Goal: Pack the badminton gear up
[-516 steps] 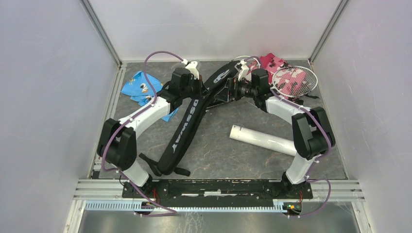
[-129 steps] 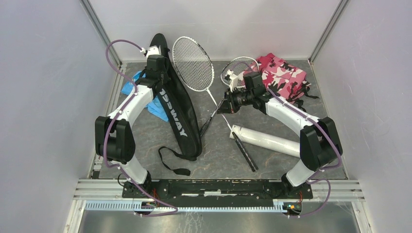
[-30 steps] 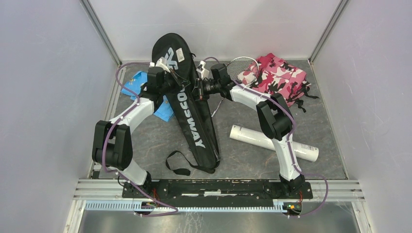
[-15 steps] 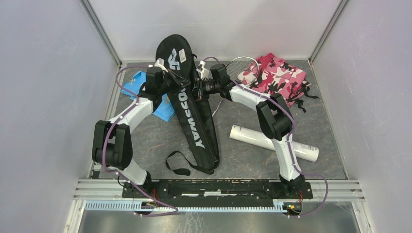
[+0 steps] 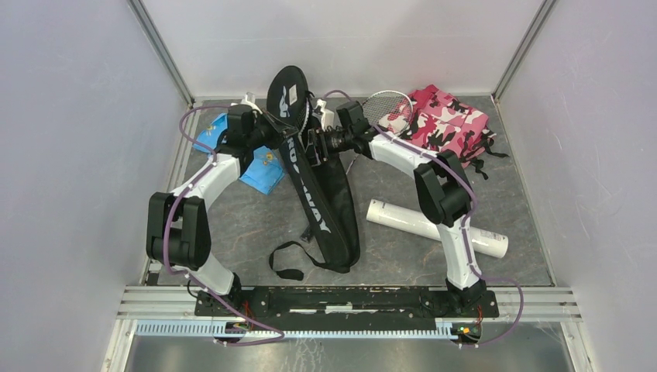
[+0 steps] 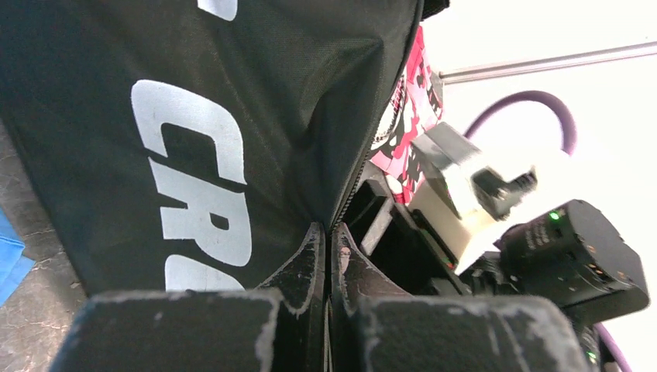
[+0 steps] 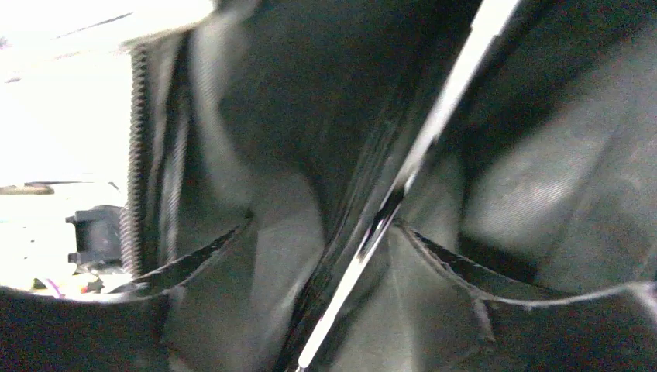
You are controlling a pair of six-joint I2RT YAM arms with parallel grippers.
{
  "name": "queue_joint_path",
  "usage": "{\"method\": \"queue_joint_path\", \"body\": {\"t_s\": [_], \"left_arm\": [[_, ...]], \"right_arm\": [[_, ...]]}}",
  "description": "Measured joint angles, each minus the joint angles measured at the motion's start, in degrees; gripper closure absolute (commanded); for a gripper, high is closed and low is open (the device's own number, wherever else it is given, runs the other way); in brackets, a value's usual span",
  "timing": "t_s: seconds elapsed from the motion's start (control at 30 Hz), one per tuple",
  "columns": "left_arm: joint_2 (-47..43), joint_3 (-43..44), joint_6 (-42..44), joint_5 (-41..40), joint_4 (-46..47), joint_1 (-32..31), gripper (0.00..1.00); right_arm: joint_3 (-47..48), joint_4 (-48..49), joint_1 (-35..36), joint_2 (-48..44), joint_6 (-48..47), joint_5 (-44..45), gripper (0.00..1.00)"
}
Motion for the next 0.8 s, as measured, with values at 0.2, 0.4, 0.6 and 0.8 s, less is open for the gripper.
{"method": "queue_joint_path", "body": {"t_s": [0.2, 0.4, 0.6, 0.8], "left_arm": [[-0.04, 0.94, 0.92, 0.00, -1.11, 1.09, 0.98], [-0.17, 1.99, 3.43, 0.26, -2.38, 1.81, 0.98], [-0.81, 3.93, 5.81, 2.38, -3.32, 2.36, 0.98], [-1.11, 8.09, 9.64, 6.27, -5.44, 2.78, 0.98]], "right_arm": [[0.00, -5.49, -0.81, -5.84, -7.23, 0.44, 0.15], [0.00, -9.22, -2.08, -12.46, -14.21, 0.68, 0.15], [-0.76, -12.33, -3.56, -18.40, -21.51, 3.52, 0.15], [-2.54, -13.53, -5.25, -24.11, -28.96, 7.67, 0.16]]}}
